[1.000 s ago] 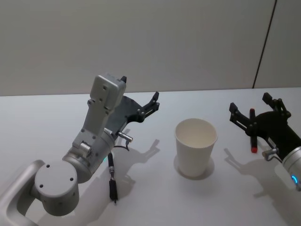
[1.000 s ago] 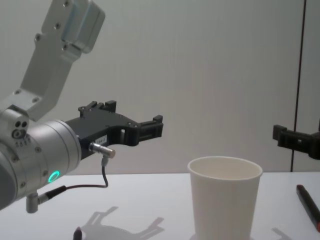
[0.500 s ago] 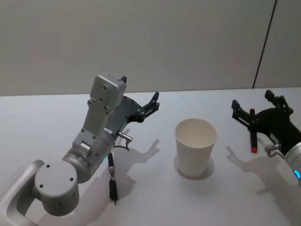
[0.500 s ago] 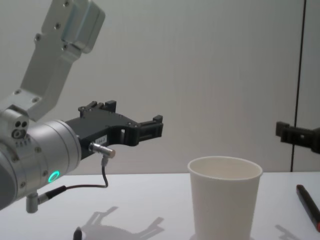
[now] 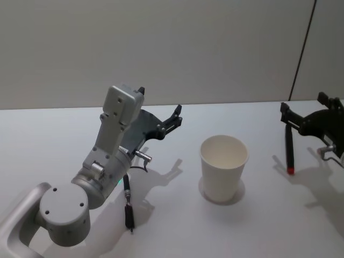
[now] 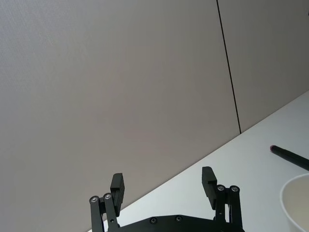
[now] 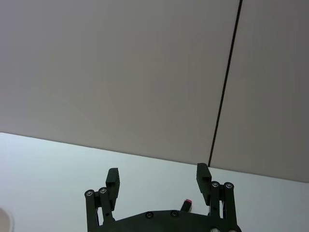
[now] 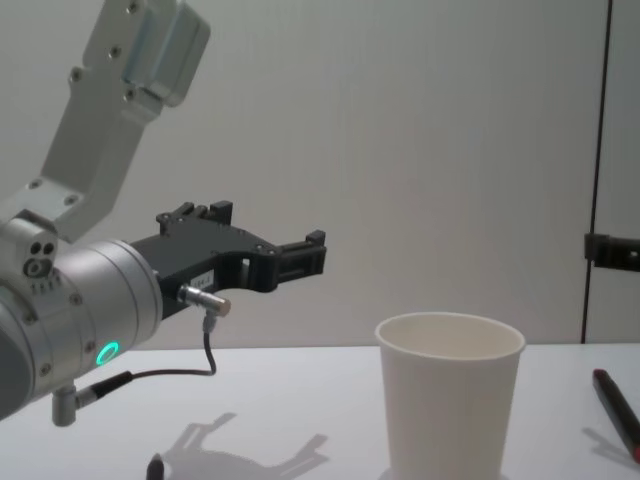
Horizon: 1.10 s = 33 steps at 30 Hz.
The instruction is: Place the pen into the pen holder.
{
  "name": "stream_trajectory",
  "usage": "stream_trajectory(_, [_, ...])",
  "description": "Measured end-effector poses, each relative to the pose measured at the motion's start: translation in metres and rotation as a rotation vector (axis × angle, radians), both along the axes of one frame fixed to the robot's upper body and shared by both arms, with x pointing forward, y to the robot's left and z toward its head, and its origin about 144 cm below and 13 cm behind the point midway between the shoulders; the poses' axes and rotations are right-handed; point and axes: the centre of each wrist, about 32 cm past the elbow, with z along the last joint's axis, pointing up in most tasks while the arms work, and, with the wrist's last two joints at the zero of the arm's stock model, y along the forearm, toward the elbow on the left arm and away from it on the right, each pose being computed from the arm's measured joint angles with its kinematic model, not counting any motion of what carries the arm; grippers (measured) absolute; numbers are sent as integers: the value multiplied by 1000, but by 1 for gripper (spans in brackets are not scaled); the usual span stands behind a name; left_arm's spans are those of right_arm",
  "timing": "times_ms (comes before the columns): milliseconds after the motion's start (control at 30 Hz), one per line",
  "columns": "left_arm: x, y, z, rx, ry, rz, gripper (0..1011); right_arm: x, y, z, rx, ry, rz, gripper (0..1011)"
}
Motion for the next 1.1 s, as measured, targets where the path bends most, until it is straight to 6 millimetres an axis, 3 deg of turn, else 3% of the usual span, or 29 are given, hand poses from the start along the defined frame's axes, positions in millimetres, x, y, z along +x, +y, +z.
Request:
stream_trajectory(500, [0,0,0,0,0,0,1001,24,-12,5,58,201,-77,1001])
stream_trajectory(1100, [0,0,0,0,0,0,1001,58,-6,-10,94,366,-172,1001])
